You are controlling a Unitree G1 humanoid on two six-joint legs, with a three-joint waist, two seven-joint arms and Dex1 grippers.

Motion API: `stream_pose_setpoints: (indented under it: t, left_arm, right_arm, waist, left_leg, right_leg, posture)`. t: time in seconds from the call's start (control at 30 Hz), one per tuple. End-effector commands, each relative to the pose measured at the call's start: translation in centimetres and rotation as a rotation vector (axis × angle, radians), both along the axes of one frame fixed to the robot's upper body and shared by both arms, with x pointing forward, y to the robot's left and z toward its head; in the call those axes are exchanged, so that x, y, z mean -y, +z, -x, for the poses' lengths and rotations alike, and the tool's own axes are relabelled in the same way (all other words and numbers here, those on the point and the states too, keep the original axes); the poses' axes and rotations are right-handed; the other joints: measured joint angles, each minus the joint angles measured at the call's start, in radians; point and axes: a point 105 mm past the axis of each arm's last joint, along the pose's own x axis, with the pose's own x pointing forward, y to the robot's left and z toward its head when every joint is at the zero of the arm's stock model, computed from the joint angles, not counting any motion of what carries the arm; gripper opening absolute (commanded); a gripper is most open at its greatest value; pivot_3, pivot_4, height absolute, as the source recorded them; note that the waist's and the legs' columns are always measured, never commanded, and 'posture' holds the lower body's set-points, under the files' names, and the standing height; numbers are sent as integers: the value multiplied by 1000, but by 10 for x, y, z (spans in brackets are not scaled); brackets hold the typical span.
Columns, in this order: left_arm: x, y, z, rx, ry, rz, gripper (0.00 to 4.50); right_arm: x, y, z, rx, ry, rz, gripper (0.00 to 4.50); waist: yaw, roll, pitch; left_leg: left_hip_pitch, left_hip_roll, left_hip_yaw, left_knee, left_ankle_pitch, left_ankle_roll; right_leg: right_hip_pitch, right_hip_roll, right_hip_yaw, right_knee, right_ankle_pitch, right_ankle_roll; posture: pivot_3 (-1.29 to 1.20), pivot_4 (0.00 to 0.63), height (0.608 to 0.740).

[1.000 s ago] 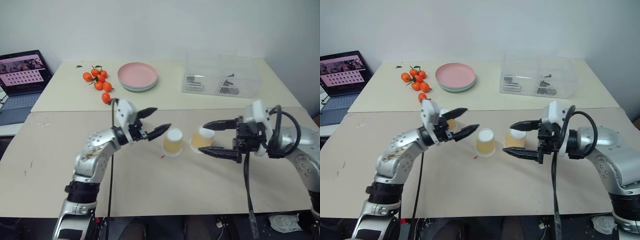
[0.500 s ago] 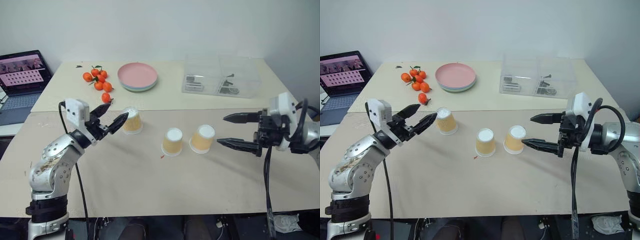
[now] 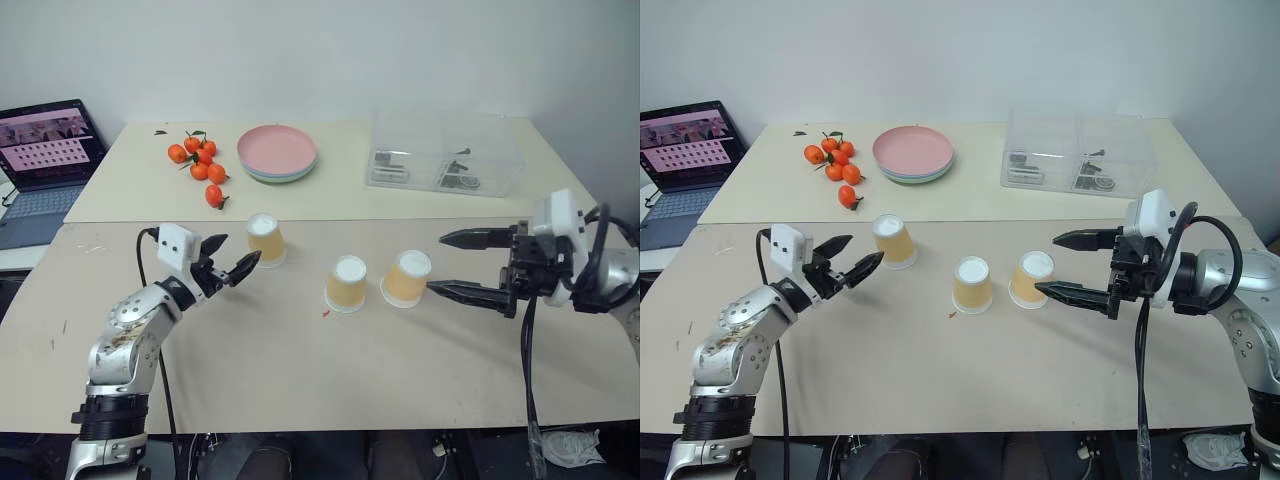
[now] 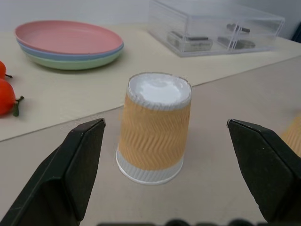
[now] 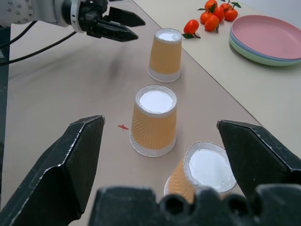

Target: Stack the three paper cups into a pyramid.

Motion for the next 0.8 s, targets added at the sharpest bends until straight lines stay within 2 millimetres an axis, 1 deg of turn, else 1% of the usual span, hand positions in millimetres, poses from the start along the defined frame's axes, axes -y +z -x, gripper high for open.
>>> stream_pose_setpoints:
  t: [0.03,0.17,0.47,0.8]
  left_arm:
    - [3,12,-10,61,-1,-17,4425]
    - [9,8,-22,59,4,-27,4425]
    - [21,6,-33,63,-28,-23,4425]
    - [22,10,-49,83,-29,-56,4425]
  right_arm:
    - [0,15,5,61,-5,-15,4500]
    - [0,15,7,63,-16,-22,4500]
    - [0,18,9,69,-28,-27,4500]
    - [-1,18,7,71,-33,-33,4500]
  waist:
    - [2,0,0]
    - [6,0,0]
    - [5,0,0]
    - [5,0,0]
  left_leg:
    - [0,0,0,0,0,0]
    - [0,0,0,0,0,0]
    - [0,0,0,0,0,0]
    - [0,0,0,0,0,0]
  right_leg:
    - [0,0,0,0,0,0]
    - [0,0,0,0,0,0]
    - [0,0,0,0,0,0]
    - [0,0,0,0,0,0]
  posture:
    - [0,150,728]
    - [0,150,728]
    - [0,150,728]
    - [0,150,728]
